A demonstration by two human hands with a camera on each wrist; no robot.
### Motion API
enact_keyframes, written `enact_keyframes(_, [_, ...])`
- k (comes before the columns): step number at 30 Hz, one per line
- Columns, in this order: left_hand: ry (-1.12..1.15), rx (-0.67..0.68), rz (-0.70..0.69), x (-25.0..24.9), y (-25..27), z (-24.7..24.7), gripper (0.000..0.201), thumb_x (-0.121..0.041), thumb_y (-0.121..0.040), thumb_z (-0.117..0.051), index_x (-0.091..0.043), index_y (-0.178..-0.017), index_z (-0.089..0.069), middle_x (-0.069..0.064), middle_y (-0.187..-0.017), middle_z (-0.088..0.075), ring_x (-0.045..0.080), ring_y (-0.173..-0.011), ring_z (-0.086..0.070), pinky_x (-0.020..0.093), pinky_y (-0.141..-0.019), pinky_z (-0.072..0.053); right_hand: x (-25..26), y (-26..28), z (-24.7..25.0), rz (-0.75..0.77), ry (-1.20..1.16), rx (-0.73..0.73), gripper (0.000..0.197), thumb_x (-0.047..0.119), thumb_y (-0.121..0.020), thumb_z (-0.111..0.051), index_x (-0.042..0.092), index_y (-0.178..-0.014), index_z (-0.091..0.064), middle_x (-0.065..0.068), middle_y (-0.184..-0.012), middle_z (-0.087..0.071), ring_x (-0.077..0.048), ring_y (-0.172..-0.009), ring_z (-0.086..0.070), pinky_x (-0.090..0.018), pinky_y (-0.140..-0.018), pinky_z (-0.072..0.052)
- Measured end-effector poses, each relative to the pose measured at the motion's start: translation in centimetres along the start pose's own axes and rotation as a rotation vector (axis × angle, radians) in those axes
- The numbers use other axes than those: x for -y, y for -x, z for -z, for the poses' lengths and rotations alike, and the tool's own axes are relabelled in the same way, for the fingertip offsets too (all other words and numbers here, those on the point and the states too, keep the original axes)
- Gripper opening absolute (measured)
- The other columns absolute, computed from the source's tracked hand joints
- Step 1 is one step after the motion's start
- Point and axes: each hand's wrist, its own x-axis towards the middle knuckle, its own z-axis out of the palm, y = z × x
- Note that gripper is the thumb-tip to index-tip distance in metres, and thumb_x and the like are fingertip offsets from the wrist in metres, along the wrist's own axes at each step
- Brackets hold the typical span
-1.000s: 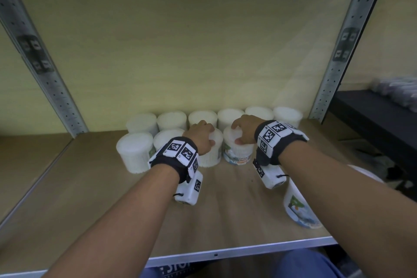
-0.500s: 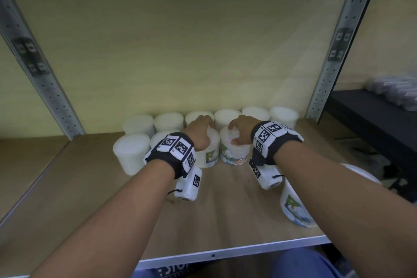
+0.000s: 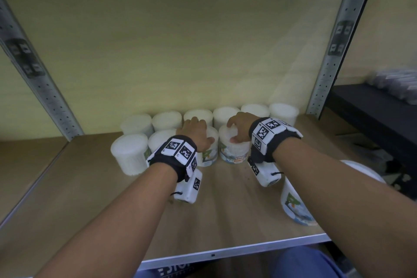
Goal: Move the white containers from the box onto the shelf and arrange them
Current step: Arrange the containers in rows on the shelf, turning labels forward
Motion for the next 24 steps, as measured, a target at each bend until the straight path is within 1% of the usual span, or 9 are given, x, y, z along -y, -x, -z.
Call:
enact_keyframes(5, [0.007, 0.076, -0.047, 0.2, 0.1, 0.6, 0.051, -0.032, -0.093, -0.054, -0.019, -0.139, -0.039, 0.006, -0.144, -0.035, 0.028, -0.134, -0.033, 0.045, -0.107, -0.036, 0.1, -0.1, -0.1, -0.004, 0.005, -0.002, 0.061, 0.031, -0.089, -0.063, 0.013, -0.142, -0.040, -0.010, -0.143, -0.043, -0.026, -0.130, -0.046, -0.033, -0.105, -0.038])
enact_keyframes(8, [0.059, 0.125, -0.091, 0.5, 0.4, 1.0, 0.050, -0.015, -0.093, -0.052, -0.021, -0.141, -0.038, 0.005, -0.146, -0.035, 0.027, -0.133, -0.037, 0.041, -0.108, -0.037, 0.0, 0.0, 0.0, -0.009, 0.005, 0.001, 0.061, 0.031, -0.090, -0.063, 0.014, -0.143, -0.039, -0.010, -0.144, -0.041, -0.026, -0.131, -0.045, -0.033, -0.106, -0.038])
enact_keyframes(10, [0.105, 0.171, -0.130, 0.6, 0.7, 1.4, 0.055, -0.003, -0.092, -0.048, -0.021, -0.142, -0.037, 0.005, -0.148, -0.035, 0.026, -0.131, -0.042, 0.035, -0.105, -0.041, 0.0, 0.0, 0.0, -0.011, 0.006, -0.002, 0.061, 0.032, -0.090, -0.063, 0.014, -0.143, -0.039, -0.010, -0.145, -0.041, -0.026, -0.131, -0.045, -0.034, -0.106, -0.038])
enact_keyframes(12, [0.124, 0.187, -0.136, 0.5, 0.9, 1.7, 0.059, 0.001, -0.090, -0.045, -0.023, -0.143, -0.035, 0.006, -0.147, -0.037, 0.026, -0.129, -0.045, 0.034, -0.100, -0.043, 0.0, 0.0, -0.1, -0.011, 0.010, -0.006, 0.061, 0.032, -0.089, -0.063, 0.014, -0.143, -0.039, -0.010, -0.144, -0.042, -0.026, -0.131, -0.045, -0.034, -0.106, -0.038])
enact_keyframes(14, [0.091, 0.146, -0.098, 0.2, 1.1, 1.7, 0.059, -0.003, -0.089, -0.047, -0.024, -0.143, -0.035, 0.007, -0.146, -0.036, 0.028, -0.131, -0.041, 0.037, -0.102, -0.041, 0.0, 0.0, -0.3, -0.012, 0.010, -0.015, 0.061, 0.033, -0.089, -0.063, 0.015, -0.143, -0.040, -0.010, -0.144, -0.042, -0.026, -0.130, -0.045, -0.034, -0.105, -0.038])
enact_keyframes(15, [0.057, 0.104, -0.081, 0.1, 1.1, 1.6, 0.056, -0.010, -0.089, -0.050, -0.024, -0.142, -0.036, 0.006, -0.145, -0.035, 0.028, -0.133, -0.037, 0.040, -0.105, -0.038, 0.0, 0.0, -0.3, -0.013, 0.007, -0.018, 0.061, 0.033, -0.089, -0.063, 0.015, -0.142, -0.040, -0.010, -0.144, -0.042, -0.027, -0.130, -0.046, -0.034, -0.105, -0.038])
enact_keyframes(17, [0.011, 0.005, -0.044, -0.2, 0.9, 1.0, 0.051, -0.030, -0.091, -0.052, -0.020, -0.139, -0.040, 0.006, -0.145, -0.036, 0.029, -0.136, -0.030, 0.044, -0.106, -0.033, 0.0, -0.1, -0.3, -0.014, 0.002, -0.019, 0.061, 0.033, -0.089, -0.064, 0.015, -0.142, -0.040, -0.010, -0.144, -0.042, -0.027, -0.130, -0.046, -0.034, -0.105, -0.039])
enact_keyframes(19, [-0.002, -0.055, 0.012, -0.4, 0.6, 0.4, 0.054, -0.045, -0.092, -0.049, -0.015, -0.137, -0.042, 0.008, -0.142, -0.038, 0.031, -0.136, -0.028, 0.046, -0.105, -0.033, -0.1, -0.1, -0.4, -0.017, -0.004, -0.019, 0.061, 0.033, -0.089, -0.064, 0.015, -0.142, -0.041, -0.010, -0.144, -0.042, -0.026, -0.130, -0.046, -0.034, -0.105, -0.038])
enact_keyframes(24, [-0.028, -0.054, 0.073, -0.7, 0.2, -0.8, 0.060, -0.050, -0.092, -0.046, -0.011, -0.137, -0.040, 0.011, -0.144, -0.035, 0.032, -0.137, -0.027, 0.047, -0.107, -0.030, -0.1, -0.1, -0.6, -0.014, -0.009, -0.040, 0.060, 0.033, -0.089, -0.063, 0.015, -0.142, -0.041, -0.009, -0.143, -0.043, -0.026, -0.129, -0.047, -0.033, -0.104, -0.039])
